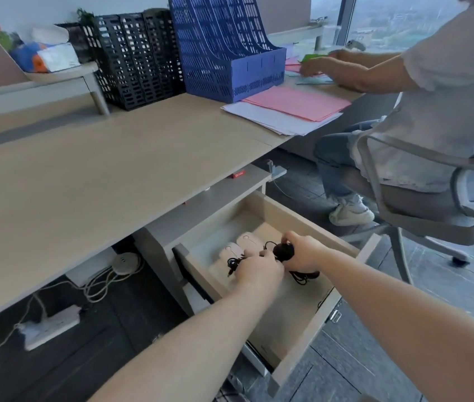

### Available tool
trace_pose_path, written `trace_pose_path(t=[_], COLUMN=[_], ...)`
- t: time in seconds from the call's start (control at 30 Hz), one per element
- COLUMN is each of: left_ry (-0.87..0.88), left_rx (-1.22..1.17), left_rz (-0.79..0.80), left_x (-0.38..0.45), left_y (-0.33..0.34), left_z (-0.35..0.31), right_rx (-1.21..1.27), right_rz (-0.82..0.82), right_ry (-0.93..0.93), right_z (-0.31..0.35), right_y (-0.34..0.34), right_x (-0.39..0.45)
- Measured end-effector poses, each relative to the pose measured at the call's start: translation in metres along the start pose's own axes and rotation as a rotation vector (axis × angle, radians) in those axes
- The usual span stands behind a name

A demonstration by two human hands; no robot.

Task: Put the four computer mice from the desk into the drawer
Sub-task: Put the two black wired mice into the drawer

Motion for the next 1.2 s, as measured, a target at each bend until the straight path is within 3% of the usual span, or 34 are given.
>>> trace_pose_path(t=[0.43,0.63,0.9,1.1,1.2], left_ry=[-0.065,-0.061,-0.075,-0.097,-0.101], left_rx=[-0.088,-0.212,-0.288,-0.329,-0.331], left_rz=[-0.011,0.129,0.098,0.066,0.024], left_x=[0.013,0.009,0.011,0.006,0.005], left_y=[0.068,0.075,0.067,0.063,0.052], left_z=[-0.021,-0.021,-0.011,-0.002,0.006], right_rx=[-0.13,-0.193,-0.188,-0.192,-0.138], right_rz=[0.089,0.122,0.119,0.07,-0.079], right_ry=[0.005,-0.027,-0.05,-0.035,0.026], right_z=[-0.01,-0.009,-0.005,-0.005,-0.008], right_y=[0.049,0.052,0.053,0.05,0.03], right_x=[0.002,0.01,0.012,0.01,0.003])
Point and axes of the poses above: each hand's wrist, its own x-axis towards the middle knuckle, its own y-axis out of the palm, z = x × y, the point moved 7 cm from there along x, towards the middle knuckle, and after that the axes turned 4 degrees about -z, right-handed, at the moved point
